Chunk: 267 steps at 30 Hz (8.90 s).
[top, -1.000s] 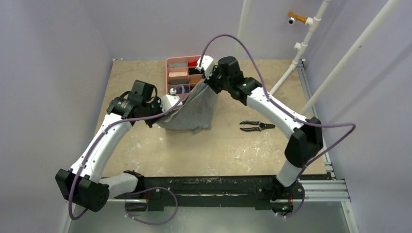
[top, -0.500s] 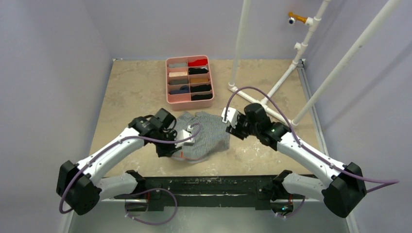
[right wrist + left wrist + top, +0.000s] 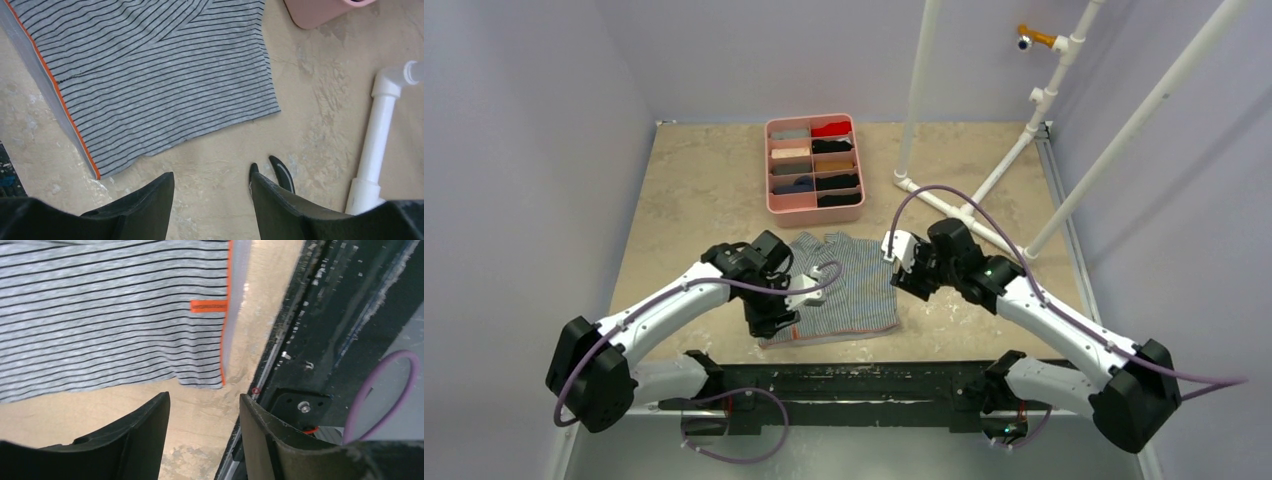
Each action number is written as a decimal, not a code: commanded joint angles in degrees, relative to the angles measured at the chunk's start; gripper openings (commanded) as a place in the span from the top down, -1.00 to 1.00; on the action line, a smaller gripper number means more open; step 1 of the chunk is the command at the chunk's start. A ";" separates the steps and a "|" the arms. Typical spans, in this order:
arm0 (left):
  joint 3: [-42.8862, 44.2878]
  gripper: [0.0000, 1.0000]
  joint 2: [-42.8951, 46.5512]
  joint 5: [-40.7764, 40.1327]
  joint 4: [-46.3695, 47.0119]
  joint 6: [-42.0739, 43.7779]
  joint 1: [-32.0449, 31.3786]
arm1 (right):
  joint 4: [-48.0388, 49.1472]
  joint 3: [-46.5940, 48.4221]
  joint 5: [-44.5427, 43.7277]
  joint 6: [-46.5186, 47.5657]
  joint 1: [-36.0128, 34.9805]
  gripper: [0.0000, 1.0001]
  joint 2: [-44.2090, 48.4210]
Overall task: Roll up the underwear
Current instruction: Flatten out the underwear at the center of the board, then move the storage box to the center of the board, then fold the underwear at the center of the board.
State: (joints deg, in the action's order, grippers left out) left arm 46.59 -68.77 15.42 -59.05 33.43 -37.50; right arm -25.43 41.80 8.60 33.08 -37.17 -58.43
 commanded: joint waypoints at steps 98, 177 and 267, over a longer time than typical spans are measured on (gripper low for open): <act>43.56 -0.61 -25.55 7.83 14.05 -29.70 32.13 | -5.70 21.24 2.88 -3.62 0.90 -0.06 -37.05; 18.11 -0.13 -22.97 -1.52 7.91 -16.32 27.48 | 4.00 24.09 -1.89 -7.88 -37.47 0.89 -44.99; -2.04 1.00 -5.04 -5.82 23.07 2.07 -7.71 | -25.35 31.30 43.24 6.32 8.80 1.00 -41.60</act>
State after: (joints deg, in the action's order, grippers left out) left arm 43.33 -79.29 4.80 -32.75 36.93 -49.50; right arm -45.98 70.39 48.03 35.48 -28.47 -100.22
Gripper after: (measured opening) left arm 0.012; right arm 0.036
